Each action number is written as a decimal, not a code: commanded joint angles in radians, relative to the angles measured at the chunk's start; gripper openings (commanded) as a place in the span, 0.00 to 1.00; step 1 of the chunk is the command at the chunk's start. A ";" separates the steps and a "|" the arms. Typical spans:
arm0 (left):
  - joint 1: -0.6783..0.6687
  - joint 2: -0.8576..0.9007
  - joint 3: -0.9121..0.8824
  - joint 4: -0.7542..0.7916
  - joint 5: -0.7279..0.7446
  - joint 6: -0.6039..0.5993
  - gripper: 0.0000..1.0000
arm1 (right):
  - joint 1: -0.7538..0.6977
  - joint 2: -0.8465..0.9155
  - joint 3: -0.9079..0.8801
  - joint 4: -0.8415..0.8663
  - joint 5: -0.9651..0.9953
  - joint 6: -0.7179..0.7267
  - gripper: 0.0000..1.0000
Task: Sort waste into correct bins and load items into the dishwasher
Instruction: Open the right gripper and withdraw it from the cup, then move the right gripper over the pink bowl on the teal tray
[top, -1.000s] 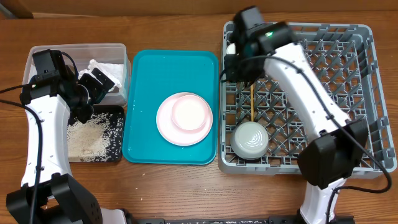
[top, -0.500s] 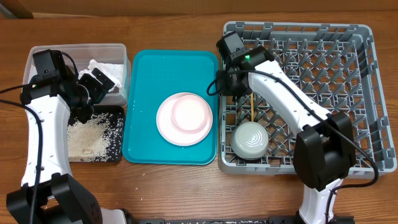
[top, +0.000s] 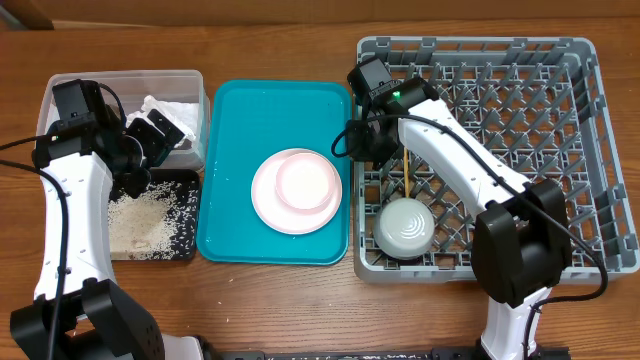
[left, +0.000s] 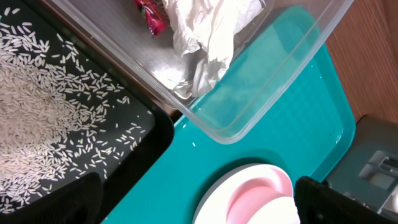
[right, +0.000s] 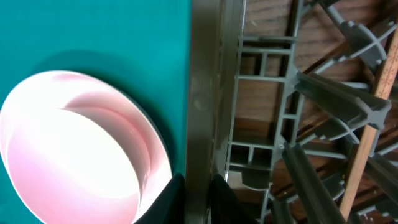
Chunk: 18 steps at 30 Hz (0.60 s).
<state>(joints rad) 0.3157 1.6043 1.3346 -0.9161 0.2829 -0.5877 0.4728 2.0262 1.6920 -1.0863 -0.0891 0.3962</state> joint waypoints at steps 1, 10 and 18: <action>-0.005 -0.009 0.017 0.001 -0.009 0.016 1.00 | -0.001 -0.001 -0.005 -0.023 0.016 0.005 0.15; -0.005 -0.009 0.017 0.001 -0.009 0.016 1.00 | -0.001 -0.001 -0.002 -0.015 0.009 0.004 0.15; -0.005 -0.009 0.017 0.001 -0.009 0.016 1.00 | -0.014 -0.016 0.158 -0.081 0.008 -0.003 0.21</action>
<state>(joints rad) 0.3157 1.6047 1.3346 -0.9161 0.2829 -0.5880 0.4698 2.0285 1.7466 -1.1461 -0.0944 0.3927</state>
